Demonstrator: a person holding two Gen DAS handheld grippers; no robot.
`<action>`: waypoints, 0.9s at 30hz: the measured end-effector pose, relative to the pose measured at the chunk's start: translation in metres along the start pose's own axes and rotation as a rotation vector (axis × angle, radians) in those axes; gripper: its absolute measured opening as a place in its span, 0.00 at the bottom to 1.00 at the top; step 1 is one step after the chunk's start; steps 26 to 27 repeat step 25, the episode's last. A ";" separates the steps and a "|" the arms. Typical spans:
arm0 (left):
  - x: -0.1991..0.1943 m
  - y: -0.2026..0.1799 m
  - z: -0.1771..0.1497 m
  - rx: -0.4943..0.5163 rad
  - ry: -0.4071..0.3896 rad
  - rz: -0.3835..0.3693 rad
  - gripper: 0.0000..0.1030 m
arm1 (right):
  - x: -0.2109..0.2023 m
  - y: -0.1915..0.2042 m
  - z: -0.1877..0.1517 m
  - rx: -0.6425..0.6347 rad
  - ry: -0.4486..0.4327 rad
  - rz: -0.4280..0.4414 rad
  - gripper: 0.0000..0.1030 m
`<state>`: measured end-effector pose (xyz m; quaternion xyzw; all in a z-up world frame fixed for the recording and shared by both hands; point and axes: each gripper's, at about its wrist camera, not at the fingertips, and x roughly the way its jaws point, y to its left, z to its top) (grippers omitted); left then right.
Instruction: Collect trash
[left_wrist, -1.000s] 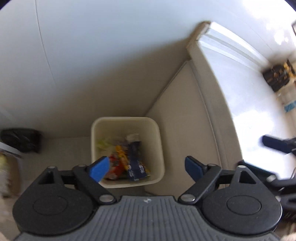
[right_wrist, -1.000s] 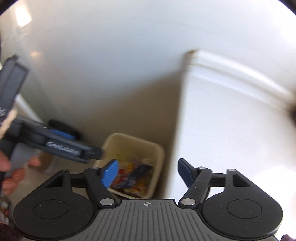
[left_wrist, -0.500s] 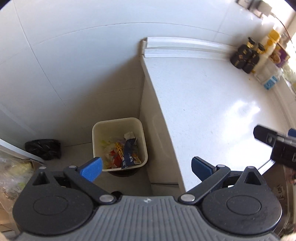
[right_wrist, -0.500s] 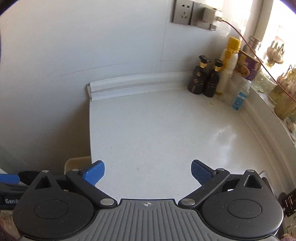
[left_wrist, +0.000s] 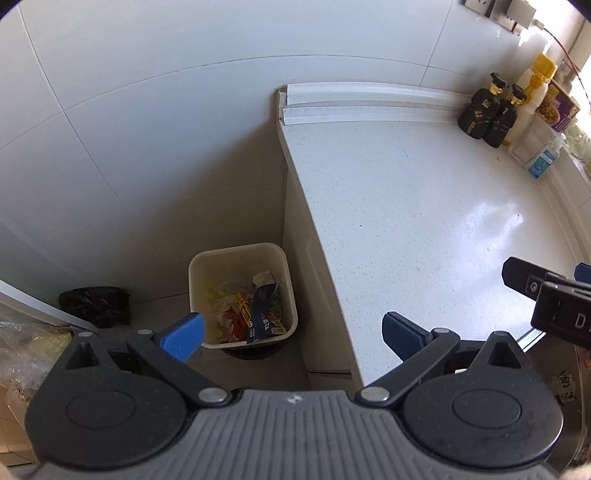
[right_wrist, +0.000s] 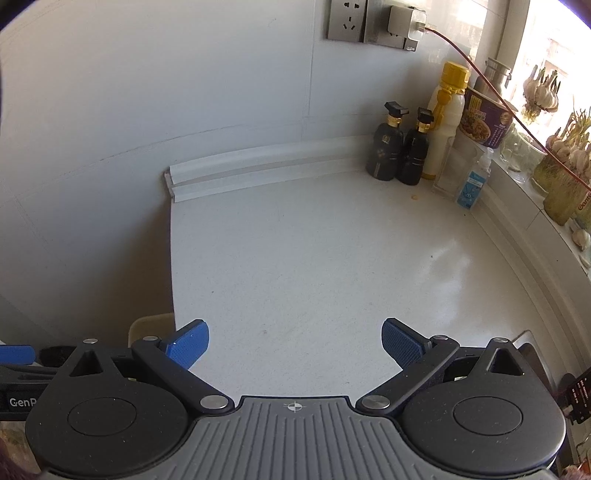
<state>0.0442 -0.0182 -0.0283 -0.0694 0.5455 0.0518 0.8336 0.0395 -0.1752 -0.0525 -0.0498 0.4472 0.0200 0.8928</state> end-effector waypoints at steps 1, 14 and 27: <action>0.000 0.000 0.001 -0.004 0.000 0.002 0.99 | 0.001 0.000 0.001 -0.004 0.001 0.002 0.98; 0.003 -0.002 0.004 -0.020 0.007 0.013 0.99 | 0.021 -0.005 0.006 -0.014 0.037 0.037 0.98; 0.010 -0.004 0.008 -0.023 0.022 0.023 0.99 | 0.036 0.001 0.011 -0.023 0.055 0.071 0.98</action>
